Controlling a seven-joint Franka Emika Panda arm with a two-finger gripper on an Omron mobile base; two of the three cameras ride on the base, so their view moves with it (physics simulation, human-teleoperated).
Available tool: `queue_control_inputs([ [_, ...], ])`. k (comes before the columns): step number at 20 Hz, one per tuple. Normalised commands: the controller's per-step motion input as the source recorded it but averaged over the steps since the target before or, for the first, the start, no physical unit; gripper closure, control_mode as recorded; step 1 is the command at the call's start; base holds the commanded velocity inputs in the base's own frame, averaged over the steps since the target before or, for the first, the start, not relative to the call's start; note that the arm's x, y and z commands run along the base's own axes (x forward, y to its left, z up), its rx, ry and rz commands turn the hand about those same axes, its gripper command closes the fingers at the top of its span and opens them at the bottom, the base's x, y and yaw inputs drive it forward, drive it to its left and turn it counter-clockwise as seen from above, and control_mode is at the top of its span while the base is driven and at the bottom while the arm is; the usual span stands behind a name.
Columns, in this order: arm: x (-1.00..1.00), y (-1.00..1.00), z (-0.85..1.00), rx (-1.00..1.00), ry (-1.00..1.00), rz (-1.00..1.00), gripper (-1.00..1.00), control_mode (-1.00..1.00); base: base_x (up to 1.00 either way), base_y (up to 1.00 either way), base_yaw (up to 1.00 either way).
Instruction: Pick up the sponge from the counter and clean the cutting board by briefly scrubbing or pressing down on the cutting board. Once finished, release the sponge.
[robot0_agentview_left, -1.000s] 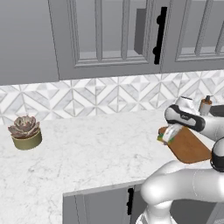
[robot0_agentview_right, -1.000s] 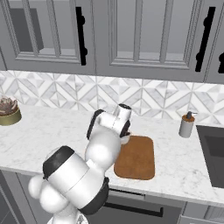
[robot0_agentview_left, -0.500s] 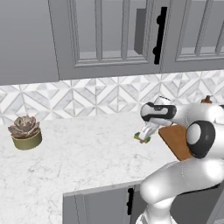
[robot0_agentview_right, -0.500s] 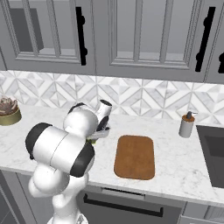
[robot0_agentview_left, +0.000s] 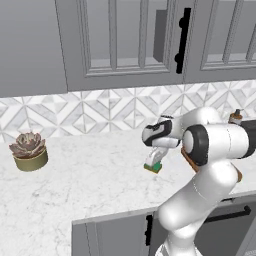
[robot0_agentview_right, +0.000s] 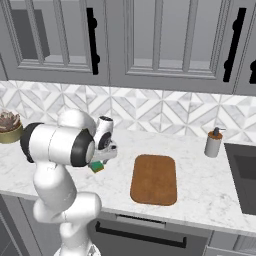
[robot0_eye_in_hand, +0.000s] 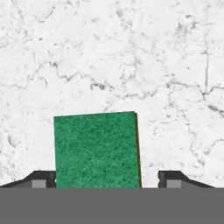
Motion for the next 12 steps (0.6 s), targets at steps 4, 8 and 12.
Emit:
queue_control_inputs([
  [4, -0.18, -0.03, 0.31, -0.02, -0.18, 0.00, -1.00, -1.00, 0.00, 0.00, 0.00],
  [8, -0.80, 0.00, 0.81, 0.06, -0.22, 0.00, -1.00, -1.00, 0.00, 0.00, 0.00],
  [12, -0.99, 0.00, 0.77, 0.16, -0.18, -0.01, -1.00, -1.00, 0.00, 0.00, 0.00],
])
